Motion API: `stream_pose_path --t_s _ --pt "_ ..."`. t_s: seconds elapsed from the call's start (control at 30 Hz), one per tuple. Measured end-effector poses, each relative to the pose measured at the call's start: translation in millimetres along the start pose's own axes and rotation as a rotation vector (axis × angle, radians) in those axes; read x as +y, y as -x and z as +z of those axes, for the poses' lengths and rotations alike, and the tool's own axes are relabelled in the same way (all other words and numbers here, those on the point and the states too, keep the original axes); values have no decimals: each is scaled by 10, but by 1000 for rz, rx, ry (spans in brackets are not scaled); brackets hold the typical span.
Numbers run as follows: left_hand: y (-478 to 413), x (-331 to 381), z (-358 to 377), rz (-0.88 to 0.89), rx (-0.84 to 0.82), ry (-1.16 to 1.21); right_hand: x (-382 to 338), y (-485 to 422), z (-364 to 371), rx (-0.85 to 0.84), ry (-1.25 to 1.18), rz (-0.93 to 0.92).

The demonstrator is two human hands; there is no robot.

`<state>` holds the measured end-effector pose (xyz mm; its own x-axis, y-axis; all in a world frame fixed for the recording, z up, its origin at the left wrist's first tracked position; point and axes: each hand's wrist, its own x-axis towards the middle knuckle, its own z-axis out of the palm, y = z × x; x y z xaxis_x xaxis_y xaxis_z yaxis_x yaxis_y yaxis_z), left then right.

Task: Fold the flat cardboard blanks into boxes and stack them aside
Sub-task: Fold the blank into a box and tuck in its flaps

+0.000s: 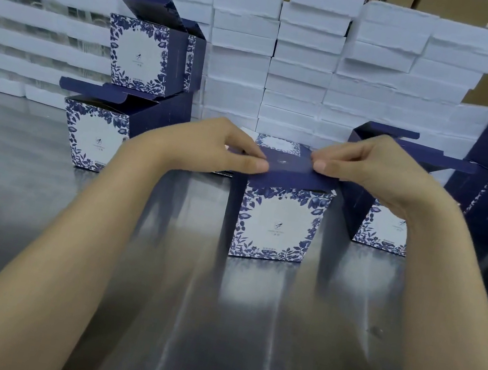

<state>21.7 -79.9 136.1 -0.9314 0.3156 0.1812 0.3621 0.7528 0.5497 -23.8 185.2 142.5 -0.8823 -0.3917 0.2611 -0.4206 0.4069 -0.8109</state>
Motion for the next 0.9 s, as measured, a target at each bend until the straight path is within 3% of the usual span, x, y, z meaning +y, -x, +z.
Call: stream_pose_path --t_s 0.13,0.4,0.53,0.67,0.8,0.9 --pt "-39 -3 30 0 -62 -22 58 -39 107 -37 174 45" --pt "40 -104 -117 -78 -155 -101 73 -49 109 -1 168 7" --pt "25 -139 -91 -118 -48 -96 107 -77 289 -62 281 2" --pt "-38 -135 -45 -249 168 -106 -21 -76 388 -60 227 -26" --pt "-176 -175 120 -390 106 17 -105 -72 601 -175 -9 -64" --pt "-234 -225 195 -470 163 164 -76 -108 696 -174 -180 5"
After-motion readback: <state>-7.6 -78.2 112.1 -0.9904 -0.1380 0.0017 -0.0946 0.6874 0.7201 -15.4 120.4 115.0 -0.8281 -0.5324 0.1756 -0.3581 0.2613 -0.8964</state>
